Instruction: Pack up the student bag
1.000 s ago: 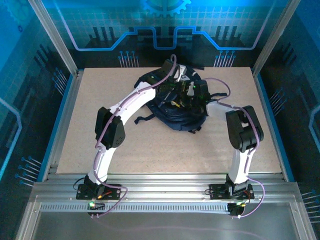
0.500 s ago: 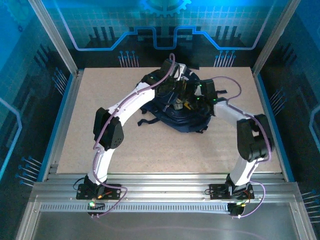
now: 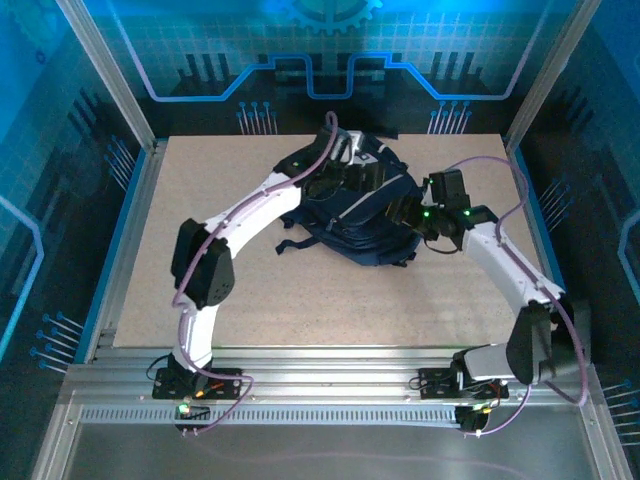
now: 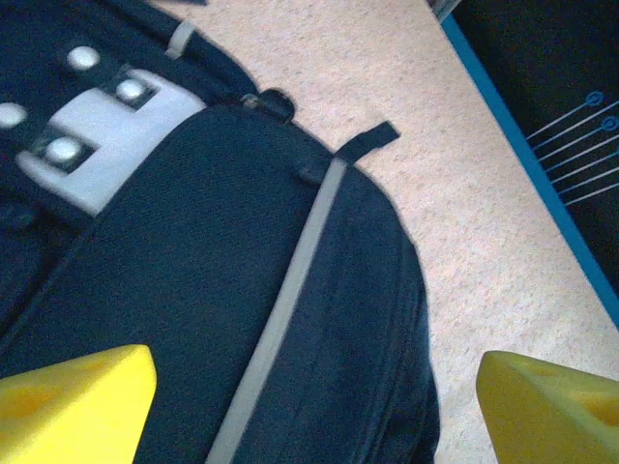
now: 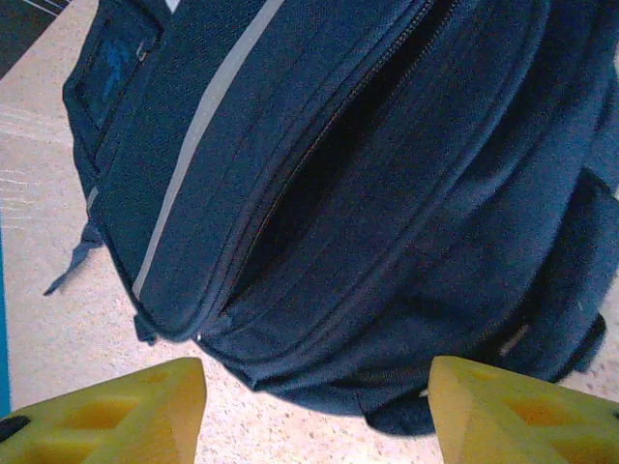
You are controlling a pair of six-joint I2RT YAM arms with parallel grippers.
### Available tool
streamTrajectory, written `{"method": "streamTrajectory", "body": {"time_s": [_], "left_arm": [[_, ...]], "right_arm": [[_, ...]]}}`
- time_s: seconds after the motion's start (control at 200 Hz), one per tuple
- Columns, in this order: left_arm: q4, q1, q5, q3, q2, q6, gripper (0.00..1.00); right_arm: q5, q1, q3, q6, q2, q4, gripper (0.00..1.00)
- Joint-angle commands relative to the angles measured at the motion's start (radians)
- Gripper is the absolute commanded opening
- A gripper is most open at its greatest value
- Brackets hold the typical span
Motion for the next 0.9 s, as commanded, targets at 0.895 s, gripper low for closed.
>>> {"method": "streamTrajectory", "body": {"time_s": [0.895], "left_arm": [[0.424,0.253,-0.014,-0.653,-0.093,-0.301,0.63]], "right_arm": [[0.773,0.605,0.64,0.492,0.645,-0.353,0.41]]}}
